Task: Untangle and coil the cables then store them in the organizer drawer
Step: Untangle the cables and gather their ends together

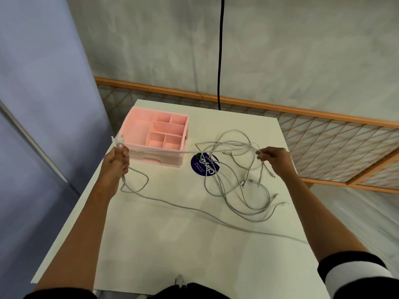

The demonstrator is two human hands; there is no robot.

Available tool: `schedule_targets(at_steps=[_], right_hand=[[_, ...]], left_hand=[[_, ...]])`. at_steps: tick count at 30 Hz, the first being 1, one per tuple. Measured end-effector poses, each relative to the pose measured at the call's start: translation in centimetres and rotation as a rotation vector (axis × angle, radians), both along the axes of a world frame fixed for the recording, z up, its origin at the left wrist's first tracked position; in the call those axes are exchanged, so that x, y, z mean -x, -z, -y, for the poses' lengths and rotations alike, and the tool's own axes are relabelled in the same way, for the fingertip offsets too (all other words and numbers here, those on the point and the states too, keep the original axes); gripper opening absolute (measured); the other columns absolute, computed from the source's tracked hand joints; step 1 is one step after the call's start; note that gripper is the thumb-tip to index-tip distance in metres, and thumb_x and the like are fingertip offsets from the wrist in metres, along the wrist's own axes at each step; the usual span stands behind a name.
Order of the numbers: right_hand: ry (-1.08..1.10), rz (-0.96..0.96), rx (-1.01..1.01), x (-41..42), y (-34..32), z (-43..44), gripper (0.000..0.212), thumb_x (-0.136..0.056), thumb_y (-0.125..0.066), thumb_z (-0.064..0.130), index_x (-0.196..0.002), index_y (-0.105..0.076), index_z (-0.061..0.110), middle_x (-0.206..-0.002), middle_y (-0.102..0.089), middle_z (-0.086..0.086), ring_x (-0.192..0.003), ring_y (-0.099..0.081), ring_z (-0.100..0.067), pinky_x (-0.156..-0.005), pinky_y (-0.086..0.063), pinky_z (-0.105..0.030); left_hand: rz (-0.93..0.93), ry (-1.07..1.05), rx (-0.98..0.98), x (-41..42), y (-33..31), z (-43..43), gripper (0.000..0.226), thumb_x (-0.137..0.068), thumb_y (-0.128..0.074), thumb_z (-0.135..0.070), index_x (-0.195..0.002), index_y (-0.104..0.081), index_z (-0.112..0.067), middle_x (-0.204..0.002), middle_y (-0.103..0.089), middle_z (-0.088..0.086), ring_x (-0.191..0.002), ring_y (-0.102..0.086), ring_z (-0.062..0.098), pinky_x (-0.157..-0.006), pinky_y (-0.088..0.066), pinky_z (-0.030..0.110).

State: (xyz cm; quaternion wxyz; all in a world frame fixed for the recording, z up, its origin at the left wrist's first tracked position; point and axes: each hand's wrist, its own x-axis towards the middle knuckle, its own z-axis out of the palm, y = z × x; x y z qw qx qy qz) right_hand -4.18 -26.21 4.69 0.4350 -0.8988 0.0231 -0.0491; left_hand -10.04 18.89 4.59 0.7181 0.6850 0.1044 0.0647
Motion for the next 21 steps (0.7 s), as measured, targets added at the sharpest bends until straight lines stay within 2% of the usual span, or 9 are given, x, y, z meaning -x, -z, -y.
schedule_targets(at_steps=[2, 4, 7, 9, 11, 14, 16, 20, 21], right_hand=[[-0.042, 0.0, 0.161, 0.7, 0.1, 0.9, 0.005, -0.076, -0.076, 0.009, -0.08, -0.074, 0.009, -0.073, -0.068, 0.0, -0.064, -0.057, 0.009, -0.061, -0.038, -0.008], [-0.047, -0.007, 0.249, 1.6, 1.0, 1.3, 0.011, -0.071, -0.08, 0.011, -0.075, -0.071, 0.006, -0.067, -0.064, -0.001, -0.059, -0.055, -0.003, -0.058, -0.037, -0.011], [0.013, 0.04, 0.311, 2.5, 2.6, 1.3, 0.018, -0.075, -0.077, 0.01, -0.076, -0.061, 0.005, -0.074, -0.057, -0.003, -0.063, -0.048, -0.012, -0.058, -0.035, -0.016], [0.049, 0.052, 0.345, 3.0, 3.2, 1.5, 0.014, -0.078, -0.074, 0.01, -0.082, -0.062, 0.003, -0.08, -0.054, -0.005, -0.068, -0.05, -0.019, -0.063, -0.037, -0.025], [0.034, 0.042, 0.329, 3.4, 3.4, 2.0, 0.007, -0.08, -0.072, 0.007, -0.082, -0.067, 0.002, -0.08, -0.056, -0.006, -0.067, -0.056, -0.024, -0.064, -0.04, -0.027], [0.007, -0.005, 0.299, 4.0, 2.9, 2.9, 0.003, -0.079, -0.071, 0.001, -0.08, -0.07, 0.003, -0.074, -0.063, -0.005, -0.06, -0.057, -0.013, -0.058, -0.041, -0.01], [0.008, -0.023, 0.325, 4.2, 2.6, 3.4, 0.005, -0.078, -0.072, 0.0, -0.081, -0.072, 0.003, -0.071, -0.065, -0.001, -0.062, -0.055, -0.004, -0.059, -0.04, -0.008], [0.13, -0.045, 0.296, 4.7, 2.9, 3.6, 0.007, -0.073, -0.077, 0.007, -0.077, -0.071, 0.009, -0.067, -0.062, 0.002, -0.064, -0.056, -0.014, -0.057, -0.039, -0.024], [0.172, -0.053, 0.296, 4.9, 3.1, 3.5, 0.009, -0.071, -0.079, 0.01, -0.076, -0.071, 0.01, -0.067, -0.061, 0.003, -0.063, -0.054, -0.013, -0.055, -0.037, -0.024]], left_hand=[[0.004, -0.011, 0.001, -0.2, 0.0, -0.8, 0.038, -0.104, -0.03, -0.035, -0.071, -0.042, -0.022, -0.046, -0.033, -0.017, -0.042, -0.027, -0.001, -0.041, -0.023, 0.012], [0.008, 0.011, -0.047, -0.3, -0.3, -0.8, 0.038, -0.104, -0.029, -0.035, -0.071, -0.042, -0.022, -0.046, -0.033, -0.017, -0.042, -0.026, -0.001, -0.042, -0.022, 0.012], [0.02, 0.056, -0.116, -0.4, -0.7, 0.0, 0.038, -0.104, -0.028, -0.036, -0.072, -0.042, -0.022, -0.047, -0.033, -0.017, -0.044, -0.026, 0.0, -0.043, -0.023, 0.012], [0.025, 0.089, -0.155, -0.5, -0.9, 0.5, 0.038, -0.103, -0.028, -0.039, -0.072, -0.042, -0.022, -0.047, -0.035, -0.017, -0.045, -0.028, 0.001, -0.043, -0.025, 0.01], [0.02, 0.103, -0.175, -0.6, -1.0, 0.8, 0.037, -0.102, -0.029, -0.04, -0.072, -0.043, -0.022, -0.046, -0.037, -0.017, -0.045, -0.03, 0.002, -0.044, -0.027, 0.008], [0.019, 0.104, -0.172, -0.8, -1.1, 0.8, 0.037, -0.103, -0.029, -0.039, -0.072, -0.043, -0.022, -0.046, -0.037, -0.017, -0.043, -0.031, 0.001, -0.043, -0.027, 0.008], [0.025, 0.094, -0.167, -0.9, -1.0, 0.7, 0.038, -0.103, -0.029, -0.037, -0.071, -0.042, -0.023, -0.045, -0.036, -0.017, -0.042, -0.029, 0.0, -0.042, -0.025, 0.009], [0.043, 0.091, -0.175, -1.2, -1.0, 0.8, 0.037, -0.104, -0.029, -0.037, -0.071, -0.042, -0.024, -0.046, -0.037, -0.017, -0.044, -0.03, 0.0, -0.042, -0.025, 0.009], [0.039, 0.091, -0.18, -1.2, -1.1, 0.9, 0.038, -0.104, -0.03, -0.037, -0.071, -0.042, -0.024, -0.047, -0.038, -0.016, -0.044, -0.03, 0.0, -0.043, -0.026, 0.009]])
